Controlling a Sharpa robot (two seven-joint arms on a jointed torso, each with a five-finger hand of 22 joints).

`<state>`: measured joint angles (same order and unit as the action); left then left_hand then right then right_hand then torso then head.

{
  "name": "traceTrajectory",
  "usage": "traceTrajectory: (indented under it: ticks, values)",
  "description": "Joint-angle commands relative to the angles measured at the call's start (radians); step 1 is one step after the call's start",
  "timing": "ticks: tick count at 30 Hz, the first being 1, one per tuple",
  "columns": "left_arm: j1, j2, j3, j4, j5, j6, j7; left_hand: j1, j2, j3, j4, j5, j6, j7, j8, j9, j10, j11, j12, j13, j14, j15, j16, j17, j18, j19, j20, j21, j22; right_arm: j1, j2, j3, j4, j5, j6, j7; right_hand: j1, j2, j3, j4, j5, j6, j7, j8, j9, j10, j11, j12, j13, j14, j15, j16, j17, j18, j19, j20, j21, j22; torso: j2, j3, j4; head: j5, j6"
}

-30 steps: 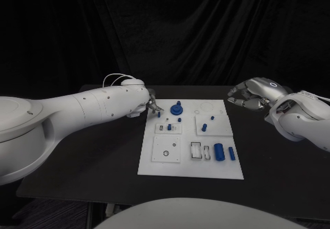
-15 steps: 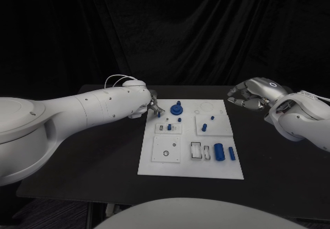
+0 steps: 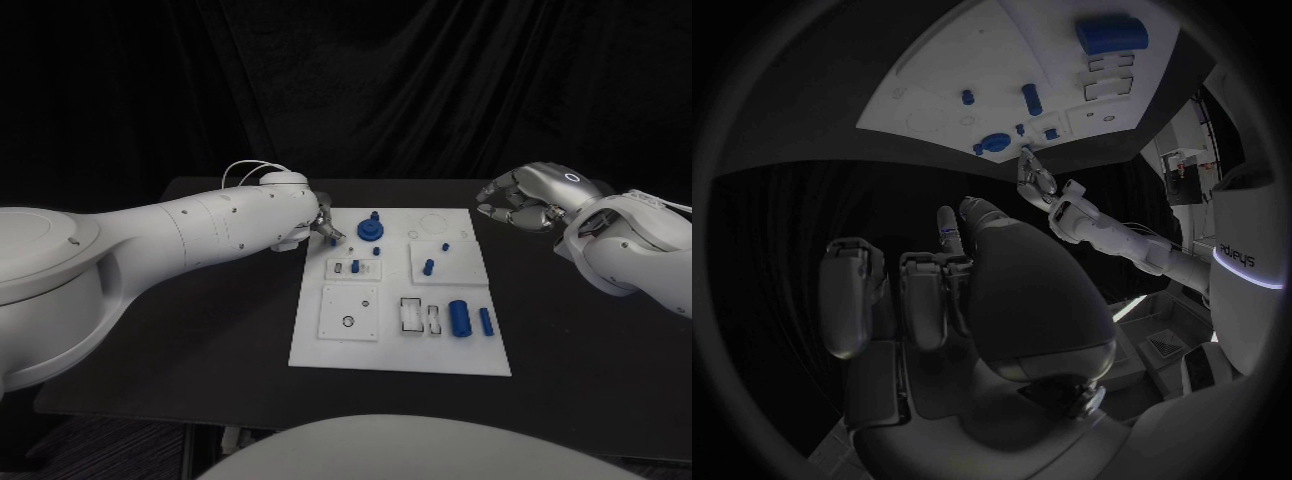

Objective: Assemble the parts on the task board

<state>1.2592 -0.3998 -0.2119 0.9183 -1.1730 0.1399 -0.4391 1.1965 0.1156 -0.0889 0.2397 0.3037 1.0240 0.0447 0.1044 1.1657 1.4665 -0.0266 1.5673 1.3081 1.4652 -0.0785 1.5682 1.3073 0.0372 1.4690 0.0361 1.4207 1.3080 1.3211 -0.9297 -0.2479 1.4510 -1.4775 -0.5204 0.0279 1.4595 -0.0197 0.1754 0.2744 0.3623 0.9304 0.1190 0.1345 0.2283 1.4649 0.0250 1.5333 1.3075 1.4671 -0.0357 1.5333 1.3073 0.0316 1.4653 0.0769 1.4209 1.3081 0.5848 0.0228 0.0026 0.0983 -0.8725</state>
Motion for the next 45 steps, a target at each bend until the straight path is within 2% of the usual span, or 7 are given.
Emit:
traceTrajectory:
  ticks: [1,12,15,20,23,31,45]
  values:
    - [-0.003,0.004,0.001,0.000,0.005,0.010,0.011,0.014,-0.003,0.006,-0.004,0.006,0.007,0.000,-0.005,-0.001,0.104,0.002,0.003,0.263,0.106,0.006,0.003,0.264,0.002,0.022,0.004,-0.005,0.211,-0.002,-0.001,0.001,0.002,-0.002,0.000,-0.014,0.011,0.003,0.006,-0.001,0.006,0.007,0.001,-0.006,-0.002,0.052,0.009,-0.004,0.219,0.085,0.007,-0.001,0.226,0.008,0.017,0.005,-0.004,0.211,-0.001,-0.0002,-0.0005,0.000,0.000]
    - [-0.007,0.000,0.001,-0.003,0.005,-0.014,-0.003,0.060,-0.013,0.113,-0.033,0.047,0.010,-0.007,-0.015,-0.012,0.104,-0.006,0.003,0.263,0.106,-0.001,0.003,0.264,0.003,0.021,-0.003,-0.010,0.210,-0.002,-0.003,0.001,0.002,-0.002,0.001,-0.017,0.016,0.001,0.013,-0.002,0.020,0.008,0.001,-0.006,-0.003,0.051,0.009,-0.005,0.219,0.085,0.007,-0.001,0.226,0.008,0.017,0.005,-0.005,0.211,0.000,-0.0002,-0.0007,-0.001,0.000]
    - [-0.007,-0.001,0.001,-0.002,0.005,-0.019,-0.004,0.055,-0.032,0.165,-0.032,0.083,0.012,-0.008,-0.015,-0.012,0.104,-0.007,0.003,0.263,0.106,-0.003,0.003,0.264,0.002,0.022,-0.005,-0.009,0.211,-0.002,-0.003,0.001,0.001,-0.002,0.003,-0.018,0.019,0.000,0.017,-0.003,0.028,0.009,0.001,-0.006,-0.003,0.051,0.010,-0.005,0.219,0.085,0.008,-0.001,0.226,0.008,0.017,0.005,-0.005,0.211,0.000,0.0000,-0.0006,0.000,0.000]
    - [-0.008,-0.003,0.001,0.004,0.005,-0.025,0.001,0.004,-0.119,0.423,-0.038,0.097,0.017,-0.008,-0.004,0.005,0.104,-0.006,0.003,0.263,0.106,-0.002,0.003,0.264,0.003,0.021,-0.008,-0.013,0.210,-0.002,-0.002,0.001,0.000,-0.002,0.005,-0.020,0.023,-0.002,0.024,-0.003,0.044,0.010,0.002,-0.006,-0.004,0.051,0.010,-0.005,0.219,0.085,0.008,-0.002,0.225,0.008,0.017,0.005,-0.005,0.211,-0.001,-0.0003,-0.0006,0.003,0.000]
    - [-0.008,-0.005,0.001,0.008,0.005,-0.031,0.007,-0.029,-0.151,0.506,-0.056,0.104,0.017,-0.008,0.004,0.018,0.104,-0.007,0.003,0.263,0.106,-0.003,0.003,0.264,0.003,0.021,-0.007,-0.013,0.210,-0.002,-0.001,0.001,0.000,-0.002,0.007,-0.020,0.023,-0.002,0.025,-0.004,0.046,0.010,0.002,-0.006,-0.004,0.051,0.010,-0.005,0.219,0.085,0.008,-0.002,0.225,0.008,0.016,0.005,-0.006,0.211,-0.001,-0.0006,-0.0005,0.004,0.000]
    - [-0.009,-0.023,0.001,0.034,0.062,-0.067,0.000,-0.065,-0.180,0.602,-0.101,0.113,0.041,-0.016,0.030,0.044,0.104,-0.015,0.003,0.263,0.106,-0.010,0.003,0.264,0.001,0.026,-0.011,-0.007,0.212,-0.002,0.000,0.001,-0.001,-0.002,0.011,-0.023,0.026,-0.002,0.029,-0.004,0.054,0.011,0.002,-0.005,-0.004,0.050,0.010,-0.006,0.218,0.084,0.008,-0.003,0.225,0.008,0.016,0.006,-0.007,0.211,-0.001,-0.0005,0.0001,0.005,0.000]
    - [-0.004,-0.156,0.001,0.263,0.168,-0.149,-0.108,-0.114,-0.202,0.659,-0.133,0.090,0.059,-0.023,0.044,0.057,0.104,-0.022,0.003,0.263,0.106,-0.017,0.003,0.264,0.002,0.026,-0.018,-0.011,0.210,-0.002,-0.006,0.001,-0.005,-0.002,0.013,-0.028,0.026,-0.002,0.031,-0.005,0.057,0.012,0.002,-0.005,-0.004,0.049,0.010,-0.006,0.218,0.084,0.008,-0.003,0.224,0.008,0.015,0.006,-0.007,0.210,-0.001,-0.0001,-0.0005,0.008,0.000]
